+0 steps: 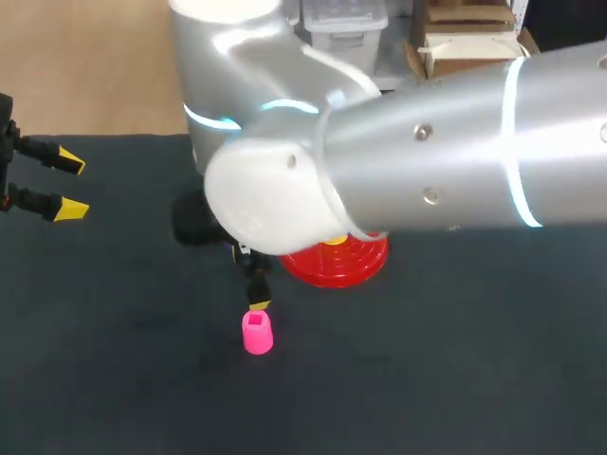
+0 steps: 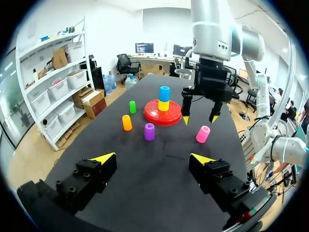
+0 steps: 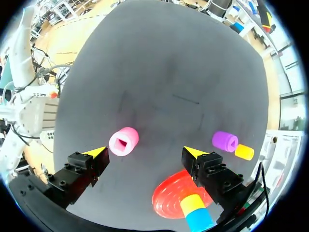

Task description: Pick up and stack the cylinders on the red base in this order: pink,purple,orange,green

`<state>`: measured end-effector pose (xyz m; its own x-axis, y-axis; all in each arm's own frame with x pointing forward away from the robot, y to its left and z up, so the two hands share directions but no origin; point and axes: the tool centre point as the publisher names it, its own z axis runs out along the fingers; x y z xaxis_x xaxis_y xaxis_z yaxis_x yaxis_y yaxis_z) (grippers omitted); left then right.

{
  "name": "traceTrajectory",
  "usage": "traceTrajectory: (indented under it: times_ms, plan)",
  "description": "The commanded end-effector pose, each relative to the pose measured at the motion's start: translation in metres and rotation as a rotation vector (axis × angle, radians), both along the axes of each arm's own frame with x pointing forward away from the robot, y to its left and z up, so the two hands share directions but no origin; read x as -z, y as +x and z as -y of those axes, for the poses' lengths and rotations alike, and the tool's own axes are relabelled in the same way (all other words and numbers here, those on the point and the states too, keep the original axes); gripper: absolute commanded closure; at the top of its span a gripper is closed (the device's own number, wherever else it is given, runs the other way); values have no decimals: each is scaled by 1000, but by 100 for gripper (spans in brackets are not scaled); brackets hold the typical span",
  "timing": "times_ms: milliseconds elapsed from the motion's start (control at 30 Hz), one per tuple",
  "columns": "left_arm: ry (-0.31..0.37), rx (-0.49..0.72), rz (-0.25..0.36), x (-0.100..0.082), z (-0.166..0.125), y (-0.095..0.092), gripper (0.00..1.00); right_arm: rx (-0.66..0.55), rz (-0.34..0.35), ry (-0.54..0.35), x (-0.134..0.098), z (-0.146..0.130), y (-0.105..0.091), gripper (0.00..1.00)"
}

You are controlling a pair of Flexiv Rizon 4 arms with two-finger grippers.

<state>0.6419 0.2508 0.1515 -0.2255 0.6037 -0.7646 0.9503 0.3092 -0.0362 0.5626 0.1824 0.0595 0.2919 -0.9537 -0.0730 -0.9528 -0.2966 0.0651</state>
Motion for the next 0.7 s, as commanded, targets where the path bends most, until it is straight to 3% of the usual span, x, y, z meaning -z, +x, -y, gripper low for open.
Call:
traceTrajectory:
  times_ms: [33,367,700]
  plan:
    - [-2,1,3,1,0,1,0,-10,9,20,2,7,-6,0]
    - [-2,1,3,1,0,1,0,-111,-63,-24,-14,8,-28,0]
    - [-2,1,3,1,0,1,0,-137,-32,-60,1,-10,-35,0]
